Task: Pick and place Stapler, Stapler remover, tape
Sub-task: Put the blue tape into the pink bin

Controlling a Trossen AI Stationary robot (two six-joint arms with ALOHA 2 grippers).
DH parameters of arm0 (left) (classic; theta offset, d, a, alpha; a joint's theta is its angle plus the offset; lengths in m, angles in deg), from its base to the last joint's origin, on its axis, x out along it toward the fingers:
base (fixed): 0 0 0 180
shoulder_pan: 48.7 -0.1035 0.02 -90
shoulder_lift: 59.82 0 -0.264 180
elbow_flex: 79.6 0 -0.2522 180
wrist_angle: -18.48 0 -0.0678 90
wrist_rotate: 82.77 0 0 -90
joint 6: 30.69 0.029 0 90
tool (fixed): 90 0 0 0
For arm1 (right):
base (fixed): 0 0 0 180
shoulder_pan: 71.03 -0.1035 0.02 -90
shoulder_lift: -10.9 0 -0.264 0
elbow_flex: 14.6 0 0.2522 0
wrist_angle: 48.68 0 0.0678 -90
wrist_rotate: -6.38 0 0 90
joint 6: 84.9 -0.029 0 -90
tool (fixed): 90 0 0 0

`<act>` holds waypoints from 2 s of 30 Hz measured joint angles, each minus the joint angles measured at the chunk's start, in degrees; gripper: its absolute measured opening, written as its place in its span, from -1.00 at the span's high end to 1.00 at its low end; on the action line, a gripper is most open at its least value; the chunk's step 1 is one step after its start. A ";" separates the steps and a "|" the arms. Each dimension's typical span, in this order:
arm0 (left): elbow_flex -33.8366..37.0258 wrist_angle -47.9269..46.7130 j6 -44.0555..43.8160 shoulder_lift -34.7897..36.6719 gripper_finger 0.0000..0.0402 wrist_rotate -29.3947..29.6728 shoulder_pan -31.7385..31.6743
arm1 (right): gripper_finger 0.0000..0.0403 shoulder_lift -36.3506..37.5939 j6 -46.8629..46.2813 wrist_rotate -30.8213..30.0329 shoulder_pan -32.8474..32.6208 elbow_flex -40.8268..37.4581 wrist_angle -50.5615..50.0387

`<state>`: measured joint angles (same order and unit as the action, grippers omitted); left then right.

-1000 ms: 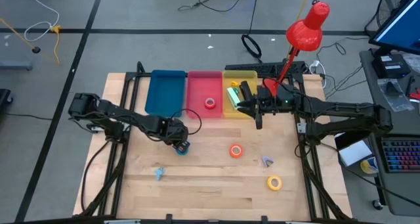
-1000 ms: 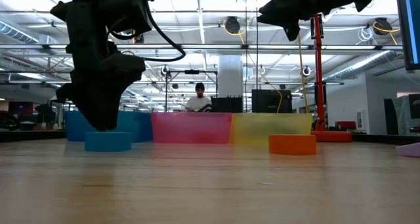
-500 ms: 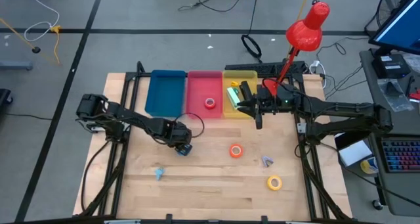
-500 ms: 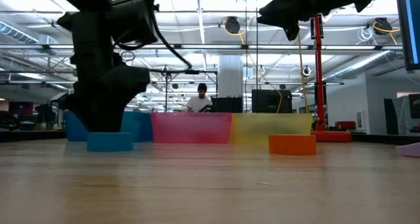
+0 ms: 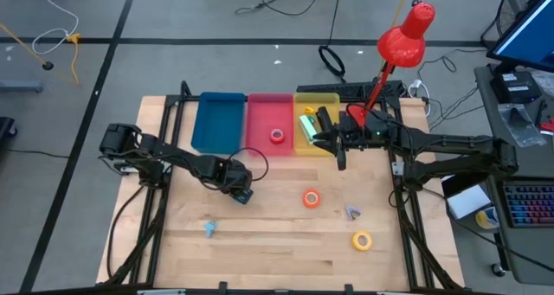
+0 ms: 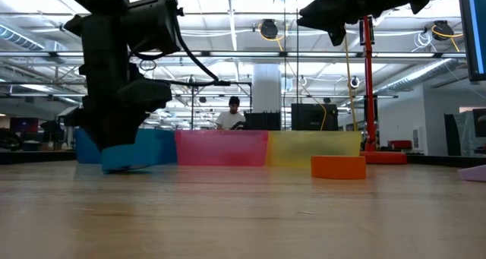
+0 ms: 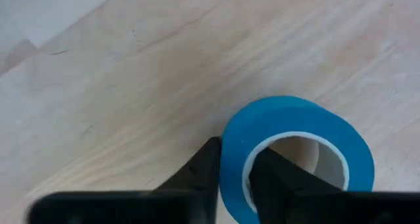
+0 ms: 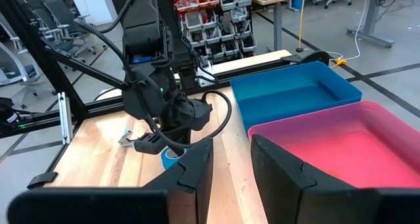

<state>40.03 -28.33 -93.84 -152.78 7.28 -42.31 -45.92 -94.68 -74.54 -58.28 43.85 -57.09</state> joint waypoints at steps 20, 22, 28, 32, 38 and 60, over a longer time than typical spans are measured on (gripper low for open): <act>0.10 40.54 22.75 20.40 0.80 12.25 -8.80 | 0.53 0.00 0.00 0.00 0.00 0.00 0.09; -0.07 42.75 26.68 21.05 0.80 15.99 -10.98 | 0.53 0.00 0.00 -0.01 0.02 0.00 0.20; -10.33 29.97 36.74 18.79 0.80 21.92 -18.78 | 0.53 0.00 -0.02 -0.02 0.00 0.00 0.24; -21.09 16.46 43.81 13.19 0.80 24.28 -23.54 | 0.53 0.00 -0.02 -0.07 0.01 0.00 0.20; -35.37 6.16 51.81 1.22 0.80 25.64 -30.16 | 0.53 0.00 -0.01 -0.24 0.02 0.00 0.04; -42.05 -3.19 50.84 -24.98 0.80 15.44 -41.89 | 0.53 0.00 -0.02 -3.28 0.02 0.00 0.00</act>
<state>-2.02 -31.52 -43.01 -177.77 22.72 -84.20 -45.92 -94.70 -77.82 -58.26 43.85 -57.09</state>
